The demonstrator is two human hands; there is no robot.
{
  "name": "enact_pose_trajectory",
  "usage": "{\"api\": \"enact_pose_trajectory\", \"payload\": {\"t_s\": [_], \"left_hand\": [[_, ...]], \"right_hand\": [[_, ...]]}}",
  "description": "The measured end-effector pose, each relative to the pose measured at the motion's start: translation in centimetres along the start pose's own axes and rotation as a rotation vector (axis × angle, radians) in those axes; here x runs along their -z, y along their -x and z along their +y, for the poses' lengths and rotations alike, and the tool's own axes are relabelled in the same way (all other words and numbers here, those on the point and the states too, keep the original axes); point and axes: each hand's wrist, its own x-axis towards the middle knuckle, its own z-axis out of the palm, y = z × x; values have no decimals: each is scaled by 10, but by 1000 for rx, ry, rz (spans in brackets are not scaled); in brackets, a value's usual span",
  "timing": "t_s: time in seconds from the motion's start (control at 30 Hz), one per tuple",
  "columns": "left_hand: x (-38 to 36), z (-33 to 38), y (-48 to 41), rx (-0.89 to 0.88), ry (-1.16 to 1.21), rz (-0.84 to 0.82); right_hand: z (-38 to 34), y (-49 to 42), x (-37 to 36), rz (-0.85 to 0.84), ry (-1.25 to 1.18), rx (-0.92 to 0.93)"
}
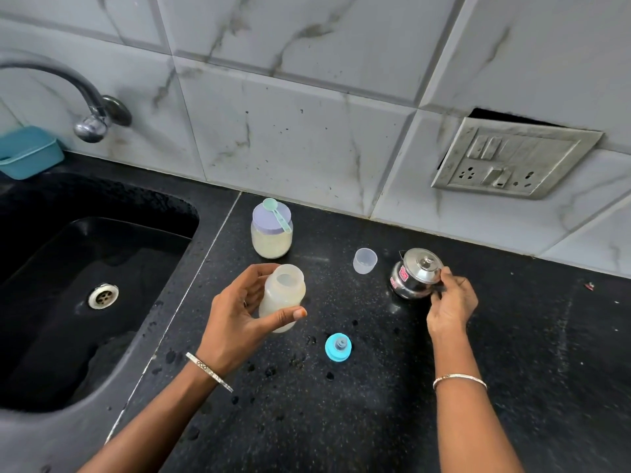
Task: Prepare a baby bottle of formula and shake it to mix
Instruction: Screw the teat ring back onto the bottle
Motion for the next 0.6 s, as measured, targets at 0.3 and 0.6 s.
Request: {"api": "enact_pose_trajectory", "payload": {"t_s": [0.3, 0.6], "left_hand": [[3, 2, 5, -5, 31, 15], [5, 8, 19, -43, 30, 2]], "right_hand": [[11, 118, 15, -127, 719, 172], [41, 168, 1, -723, 1637, 372]]}}
